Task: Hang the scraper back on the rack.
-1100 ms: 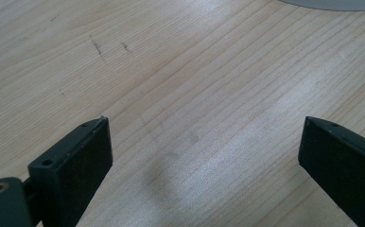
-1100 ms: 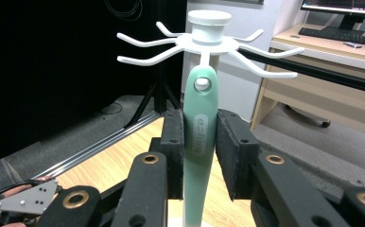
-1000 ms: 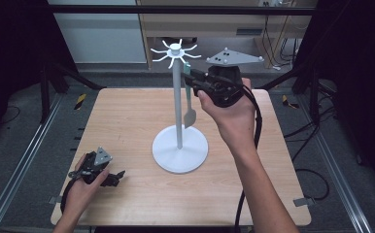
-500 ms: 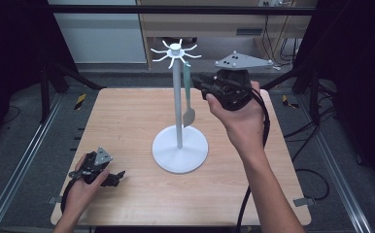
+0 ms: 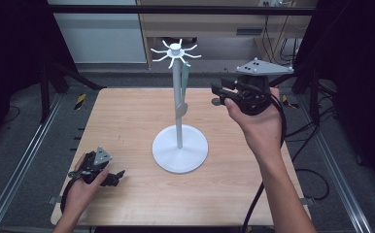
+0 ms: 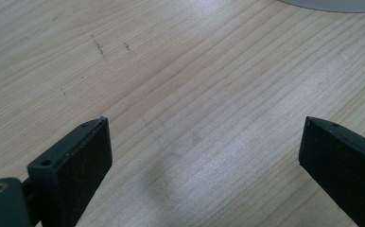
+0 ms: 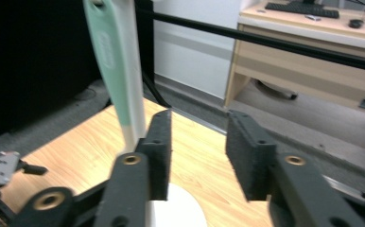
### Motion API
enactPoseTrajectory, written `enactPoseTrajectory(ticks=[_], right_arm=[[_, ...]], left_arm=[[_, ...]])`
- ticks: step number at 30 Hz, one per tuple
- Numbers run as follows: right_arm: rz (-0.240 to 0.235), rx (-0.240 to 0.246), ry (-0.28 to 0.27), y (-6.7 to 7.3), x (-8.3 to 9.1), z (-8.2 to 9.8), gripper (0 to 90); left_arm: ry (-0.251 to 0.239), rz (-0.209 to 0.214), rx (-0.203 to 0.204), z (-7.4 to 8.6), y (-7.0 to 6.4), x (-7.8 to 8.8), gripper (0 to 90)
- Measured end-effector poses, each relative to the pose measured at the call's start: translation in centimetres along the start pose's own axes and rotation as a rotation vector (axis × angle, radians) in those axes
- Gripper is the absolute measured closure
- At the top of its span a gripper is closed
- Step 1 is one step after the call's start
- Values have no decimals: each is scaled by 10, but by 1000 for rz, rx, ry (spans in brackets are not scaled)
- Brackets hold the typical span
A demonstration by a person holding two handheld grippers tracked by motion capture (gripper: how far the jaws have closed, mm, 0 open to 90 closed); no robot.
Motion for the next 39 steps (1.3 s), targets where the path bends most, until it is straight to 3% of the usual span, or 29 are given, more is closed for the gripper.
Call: enactPoseTrajectory(ticks=[10,16,28,39], right_arm=[[67,-37,21,-19,-1,22,316],[101,-6,31,-29,1,35,197],[120,-16,10,-41,9,63,97],[142,-31,42,-56,21,100,86]], left_arm=[[-4,-6,3,0,1,2,32],[-1,-8,1,1,1,2,32],[-2,-11,4,1,2,3,32],[-10,-21,25,4,7,6,31]])
Point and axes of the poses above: each handheld gripper's, and its own axes: x roughly backward along the jaws, z roughly out of its underside, y roughly to its left, the point moved 7 cm from there along -x, roughly forward along the jaws, and after that the axes turned 8 degrees about -x, right-handed, at the moved point
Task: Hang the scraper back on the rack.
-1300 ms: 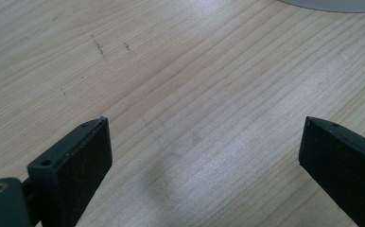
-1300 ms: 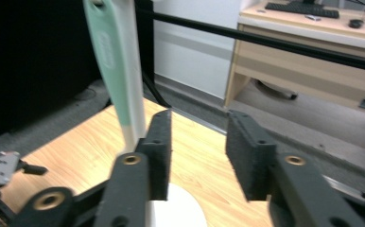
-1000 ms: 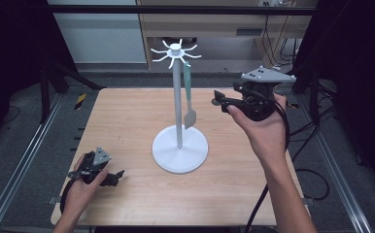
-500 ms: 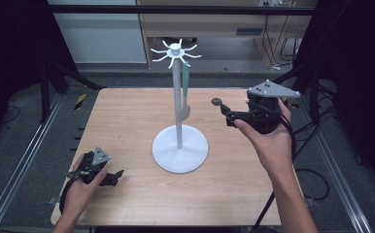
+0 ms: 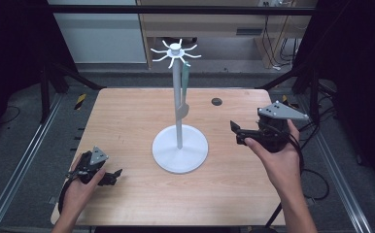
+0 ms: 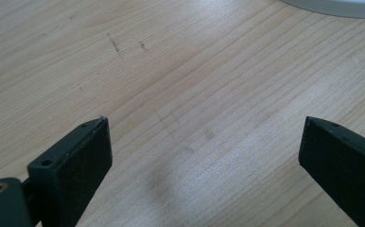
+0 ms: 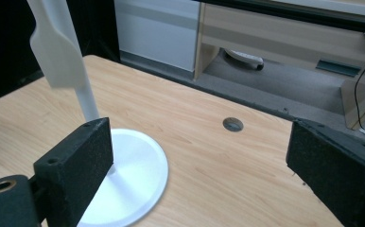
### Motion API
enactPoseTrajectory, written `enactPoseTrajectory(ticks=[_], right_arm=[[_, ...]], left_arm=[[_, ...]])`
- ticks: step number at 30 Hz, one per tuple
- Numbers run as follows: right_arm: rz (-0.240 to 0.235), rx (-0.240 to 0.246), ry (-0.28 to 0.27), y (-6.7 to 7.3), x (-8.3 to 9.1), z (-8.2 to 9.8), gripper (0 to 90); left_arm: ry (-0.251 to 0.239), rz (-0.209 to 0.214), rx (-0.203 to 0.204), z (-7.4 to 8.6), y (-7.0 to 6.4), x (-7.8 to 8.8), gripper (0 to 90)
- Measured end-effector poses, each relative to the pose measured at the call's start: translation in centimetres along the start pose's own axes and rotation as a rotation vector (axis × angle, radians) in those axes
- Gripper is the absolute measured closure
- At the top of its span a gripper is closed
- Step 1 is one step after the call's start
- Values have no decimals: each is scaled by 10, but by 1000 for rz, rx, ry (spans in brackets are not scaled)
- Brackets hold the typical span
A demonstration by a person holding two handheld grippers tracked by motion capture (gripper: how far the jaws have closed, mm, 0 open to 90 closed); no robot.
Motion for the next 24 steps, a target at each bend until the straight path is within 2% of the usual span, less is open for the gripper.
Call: enactPoseTrajectory(ticks=[2,9,12,16,19,24], right_arm=[[17,3,5,-6,4,7,81],[26,-15,7,-14,9,22,71],[31,-31,14,-17,9,33,71],[34,-48,29,-21,9,45,71],[35,-50,20,-23,10,52,83],[42,-53,46,-26,6,69,82]], left_arm=[[-7,-5,3,0,1,1,31],[-10,-7,6,0,1,1,32],[-5,-5,-5,-1,-1,0,32],[-9,-8,9,0,2,1,32],[-9,-11,12,1,4,2,32],[-9,-13,7,0,3,2,31]])
Point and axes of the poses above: each handheld gripper's, and its own axes: x roughly backward along the jaws, z roughly out of its underside, y roughly to its left, the point moved 7 cm from there along -x, roughly forward along the jaws, and after that the axes turned 8 degrees about -x, right-handed, at the moved point
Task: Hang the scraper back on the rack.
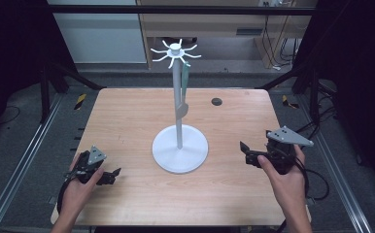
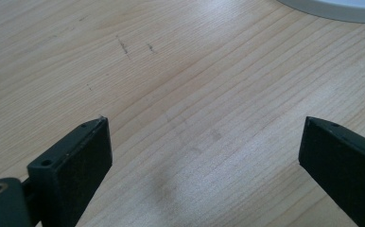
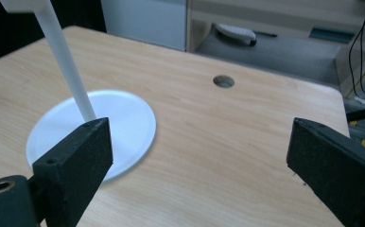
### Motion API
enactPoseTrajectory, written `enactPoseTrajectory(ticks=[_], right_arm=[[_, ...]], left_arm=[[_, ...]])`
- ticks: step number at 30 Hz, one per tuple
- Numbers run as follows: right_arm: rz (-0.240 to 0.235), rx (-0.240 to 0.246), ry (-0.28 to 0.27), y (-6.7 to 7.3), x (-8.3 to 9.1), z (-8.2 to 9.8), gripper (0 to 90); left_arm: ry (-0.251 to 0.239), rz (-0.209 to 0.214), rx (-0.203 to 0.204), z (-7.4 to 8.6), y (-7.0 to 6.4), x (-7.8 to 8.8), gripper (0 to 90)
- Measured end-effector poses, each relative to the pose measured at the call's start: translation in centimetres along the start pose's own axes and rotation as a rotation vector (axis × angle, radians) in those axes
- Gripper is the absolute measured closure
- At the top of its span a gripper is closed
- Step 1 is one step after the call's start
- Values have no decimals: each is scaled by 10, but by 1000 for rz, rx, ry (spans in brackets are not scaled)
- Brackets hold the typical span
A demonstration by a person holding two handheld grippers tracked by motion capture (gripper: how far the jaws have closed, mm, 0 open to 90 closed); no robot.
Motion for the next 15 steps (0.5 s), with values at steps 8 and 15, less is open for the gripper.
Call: enactPoseTrajectory(ticks=[8,15], right_arm=[[0,7,63,3,-19,30,74],[-16,-11,97,10,-39,49,69]], left_arm=[[0,0,-2,0,0,0,31],[-1,1,-1,0,0,0,31]])
Point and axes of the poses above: each handheld gripper's, and its own axes: x roughly backward along the jaws, z roughly out of its underside, y roughly to its left, the point moved 7 cm from there along -x, roughly forward along the jaws, and after that the axes turned 8 degrees about -x, right-handed, at the moved point
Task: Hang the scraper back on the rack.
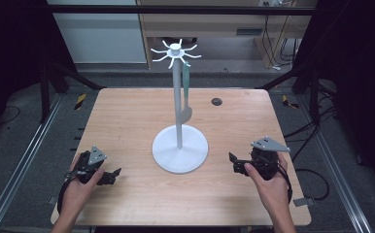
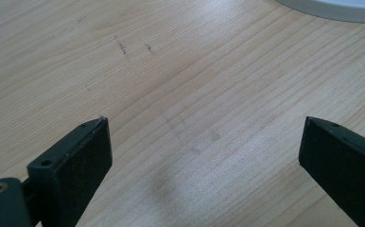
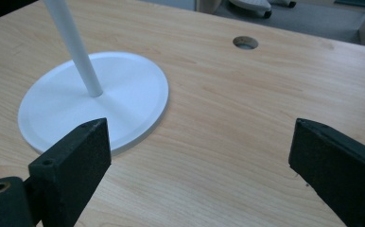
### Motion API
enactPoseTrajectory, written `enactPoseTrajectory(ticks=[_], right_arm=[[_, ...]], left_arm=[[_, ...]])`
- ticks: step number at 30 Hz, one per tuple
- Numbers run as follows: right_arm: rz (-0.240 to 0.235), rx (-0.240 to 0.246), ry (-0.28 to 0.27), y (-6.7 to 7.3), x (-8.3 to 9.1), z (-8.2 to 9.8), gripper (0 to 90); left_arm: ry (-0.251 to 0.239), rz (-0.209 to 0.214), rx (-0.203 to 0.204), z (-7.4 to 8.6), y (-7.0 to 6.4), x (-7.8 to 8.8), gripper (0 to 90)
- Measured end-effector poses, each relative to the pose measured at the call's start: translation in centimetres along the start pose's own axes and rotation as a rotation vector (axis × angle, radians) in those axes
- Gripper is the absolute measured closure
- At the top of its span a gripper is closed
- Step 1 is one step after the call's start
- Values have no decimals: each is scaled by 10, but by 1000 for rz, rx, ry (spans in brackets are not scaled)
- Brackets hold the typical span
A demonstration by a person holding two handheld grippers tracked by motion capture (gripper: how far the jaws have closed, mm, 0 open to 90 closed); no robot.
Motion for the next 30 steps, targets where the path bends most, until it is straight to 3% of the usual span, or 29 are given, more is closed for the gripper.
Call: enactPoseTrajectory(ticks=[14,30], right_arm=[[-7,4,68,5,-33,21,70],[11,-47,101,-11,-52,38,74]], left_arm=[[0,1,0,0,0,0,31],[-2,5,-1,0,0,0,31]])
Point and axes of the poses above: each handheld gripper's, and its own axes: x roughly backward along the jaws, z roughly out of its underside, y roughly to its left, the point moved 7 cm from there along -x, roughly forward along the jaws, and after that the axes turned 8 degrees about -x, right-handed, at the moved point
